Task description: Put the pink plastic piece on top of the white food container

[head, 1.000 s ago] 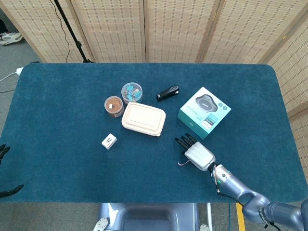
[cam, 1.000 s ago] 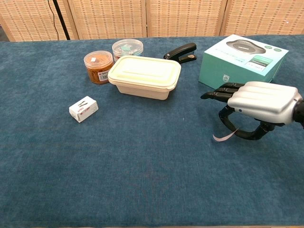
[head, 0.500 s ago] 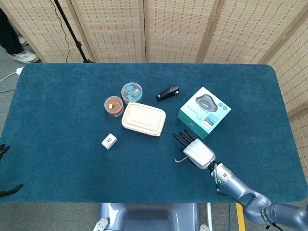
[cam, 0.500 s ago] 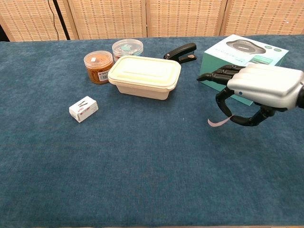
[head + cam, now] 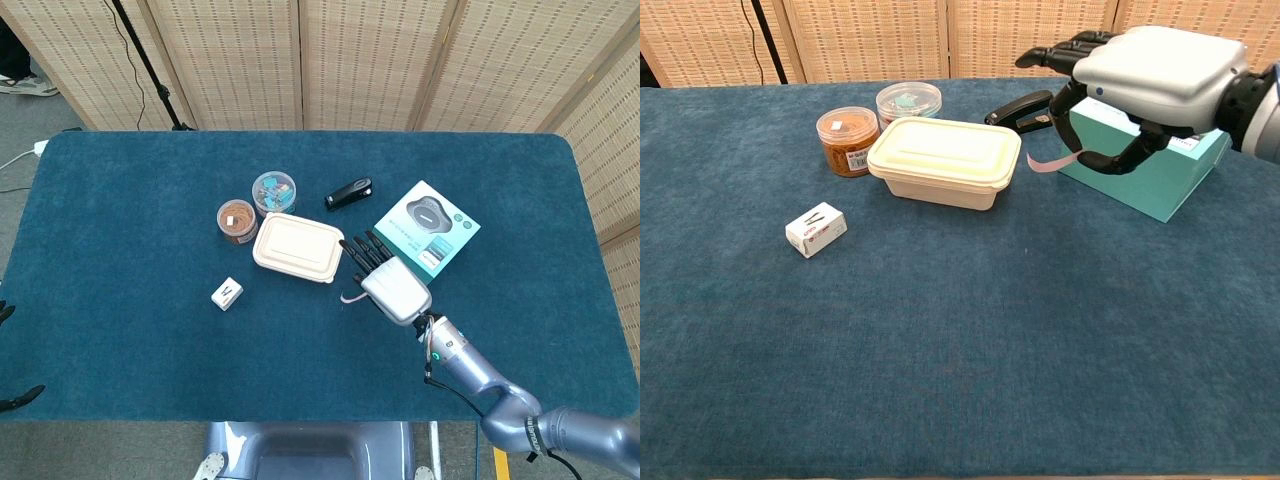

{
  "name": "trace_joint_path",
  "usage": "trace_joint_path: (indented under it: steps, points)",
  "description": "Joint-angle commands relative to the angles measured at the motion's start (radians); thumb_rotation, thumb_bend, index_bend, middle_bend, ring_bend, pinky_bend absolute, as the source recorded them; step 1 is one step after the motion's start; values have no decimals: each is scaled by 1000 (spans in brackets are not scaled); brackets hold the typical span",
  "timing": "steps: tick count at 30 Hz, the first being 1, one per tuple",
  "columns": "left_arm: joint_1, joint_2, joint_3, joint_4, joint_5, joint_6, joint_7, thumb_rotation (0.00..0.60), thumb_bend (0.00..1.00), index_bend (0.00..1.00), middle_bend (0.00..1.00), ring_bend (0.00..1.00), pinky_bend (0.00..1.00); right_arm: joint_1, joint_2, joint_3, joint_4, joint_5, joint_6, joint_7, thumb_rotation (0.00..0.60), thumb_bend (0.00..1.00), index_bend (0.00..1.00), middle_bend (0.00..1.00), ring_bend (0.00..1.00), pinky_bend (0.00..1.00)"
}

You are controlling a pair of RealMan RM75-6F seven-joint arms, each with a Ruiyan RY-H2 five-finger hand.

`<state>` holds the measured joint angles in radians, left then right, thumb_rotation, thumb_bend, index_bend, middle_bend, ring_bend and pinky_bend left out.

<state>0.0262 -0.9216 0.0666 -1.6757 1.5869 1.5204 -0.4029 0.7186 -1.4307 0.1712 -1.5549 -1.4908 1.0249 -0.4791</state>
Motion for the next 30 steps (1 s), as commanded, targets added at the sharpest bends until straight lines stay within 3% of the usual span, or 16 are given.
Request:
trace_joint_path:
  steps: [1, 8, 18, 30]
  points:
    - [2, 2, 2, 4, 6, 5, -7, 600, 0, 0, 0, 0, 0, 17, -17, 16, 3, 23, -10, -29, 600, 509, 601, 0, 0, 0]
    - [-2, 6, 8, 17, 18, 1, -32, 600, 0, 0, 0, 0, 0, 70, -114, 78, 66, 101, -5, -131, 600, 508, 606, 0, 0, 0]
    - [-27, 3, -6, -5, -30, -54, -3, 600, 0, 0, 0, 0, 0, 151, -273, 148, 261, 190, 11, -178, 600, 509, 610, 0, 0, 0]
    - [-44, -3, -16, -27, -62, -93, 45, 600, 0, 0, 0, 0, 0, 218, -417, 155, 497, 199, 41, -193, 600, 512, 618, 0, 0, 0]
